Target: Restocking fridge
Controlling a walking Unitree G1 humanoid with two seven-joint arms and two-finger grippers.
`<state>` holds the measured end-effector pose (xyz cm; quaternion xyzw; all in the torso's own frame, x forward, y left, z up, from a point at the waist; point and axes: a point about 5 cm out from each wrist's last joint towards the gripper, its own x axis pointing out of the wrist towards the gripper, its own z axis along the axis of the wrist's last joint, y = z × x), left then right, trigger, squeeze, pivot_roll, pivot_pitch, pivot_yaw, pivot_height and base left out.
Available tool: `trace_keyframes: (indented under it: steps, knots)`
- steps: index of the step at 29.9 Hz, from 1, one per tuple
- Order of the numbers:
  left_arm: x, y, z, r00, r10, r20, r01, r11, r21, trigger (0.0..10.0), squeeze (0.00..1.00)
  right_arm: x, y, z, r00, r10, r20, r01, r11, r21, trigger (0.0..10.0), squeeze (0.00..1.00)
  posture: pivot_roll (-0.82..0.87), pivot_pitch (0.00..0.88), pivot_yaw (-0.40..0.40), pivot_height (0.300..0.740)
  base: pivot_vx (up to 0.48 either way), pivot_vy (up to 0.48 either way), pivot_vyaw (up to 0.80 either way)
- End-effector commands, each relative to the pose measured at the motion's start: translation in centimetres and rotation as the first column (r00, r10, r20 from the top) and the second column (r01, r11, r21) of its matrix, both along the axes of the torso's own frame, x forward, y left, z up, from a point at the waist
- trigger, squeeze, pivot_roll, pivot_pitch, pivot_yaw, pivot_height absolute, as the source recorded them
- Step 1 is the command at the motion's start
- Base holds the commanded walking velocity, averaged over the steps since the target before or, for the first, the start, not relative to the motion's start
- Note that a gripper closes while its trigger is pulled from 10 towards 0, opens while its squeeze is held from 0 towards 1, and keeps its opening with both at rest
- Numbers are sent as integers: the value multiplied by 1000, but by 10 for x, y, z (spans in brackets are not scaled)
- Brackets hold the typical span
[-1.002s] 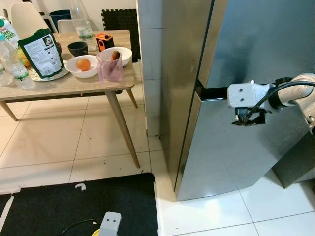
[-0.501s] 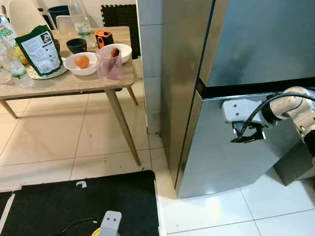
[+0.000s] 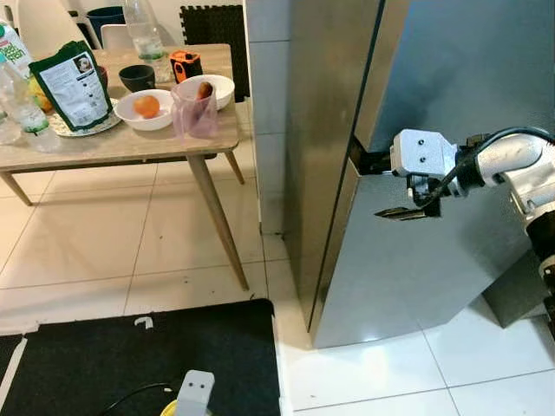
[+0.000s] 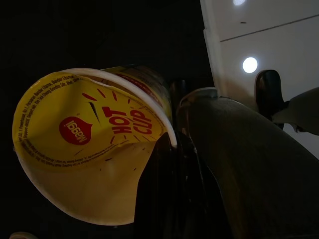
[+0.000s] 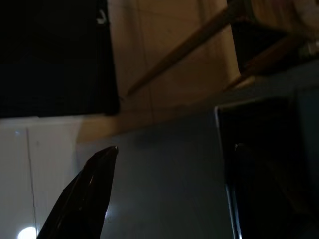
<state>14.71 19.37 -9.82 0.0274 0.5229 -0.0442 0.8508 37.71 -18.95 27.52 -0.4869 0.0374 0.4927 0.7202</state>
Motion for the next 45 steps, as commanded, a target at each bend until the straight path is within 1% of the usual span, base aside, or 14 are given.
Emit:
trace_keyframes:
  steps: [1,2,5,8,11,12,13,17,28,30,38,39,40,45]
  knots:
    - [-29,-3,-11,994,8,-110,-9,1000,-8,10000,0,4,-2,0,998,-55,39,57,997,-56,10000,0,-48,121,-56,740,0,0,0]
    - [-29,-3,-11,994,8,-110,-9,1000,-8,10000,0,4,-2,0,998,-55,39,57,997,-56,10000,0,-48,121,-56,740,0,0,0]
    - [-30,-3,-11,994,8,-111,-9,1000,-8,10000,0,8,-6,-5,993,-105,59,110,989,-103,10000,0,-47,123,-55,740,0,0,0]
    - [-30,-2,-11,994,9,-112,-10,1000,-7,10000,0,9,-7,-7,991,-117,58,122,986,-111,10000,0,-44,125,-56,740,0,0,0]
    - [-31,-2,-11,994,9,-113,-10,1000,-7,10000,0,9,-8,-10,991,-119,54,125,983,-136,10000,0,-44,125,-56,740,0,0,0]
    - [-31,-2,-11,993,10,-113,-10,1000,-6,10000,0,9,-9,-13,992,-119,48,125,978,-168,10000,0,-44,127,-56,740,0,0,0]
    - [-31,-2,-11,993,10,-113,-10,1000,-6,10000,0,9,-9,-13,992,-119,48,125,978,-168,10000,0,-44,127,-56,740,0,0,0]
    - [-31,-2,-11,993,8,-114,-9,1000,-5,10000,0,6,-10,-18,995,-95,3,94,973,-210,10000,0,-45,125,-57,740,0,0,0]
    - [-31,-2,-11,994,6,-113,-6,1000,-5,10000,0,3,-6,-29,995,-48,-86,26,970,-241,10000,0,-45,122,-58,740,0,0,0]
    - [-31,-2,-11,993,6,-114,-6,1000,-4,10000,0,1,-4,-35,991,-32,-132,-1,971,-241,10000,0,-45,122,-58,740,0,0,0]
    - [-32,-2,-11,993,6,-116,-6,1000,-6,10000,0,-4,-4,-43,974,-8,-225,-54,961,-270,10000,0,-43,128,-58,740,0,0,0]
    - [-32,-2,-11,993,6,-116,-6,1000,-6,10000,0,-4,-4,-43,974,-8,-225,-54,961,-270,10000,0,-43,128,-58,740,0,0,0]
    - [-32,-2,-11,993,8,-116,-9,1000,-7,10000,0,-6,-4,-45,967,3,-255,-76,958,-277,10000,0,-43,128,-60,740,0,0,0]
    - [-34,-2,-12,993,11,-118,-12,1000,-8,10000,0,-7,-4,-46,960,10,-280,-92,955,-283,10000,0,-42,134,-61,740,0,0,0]
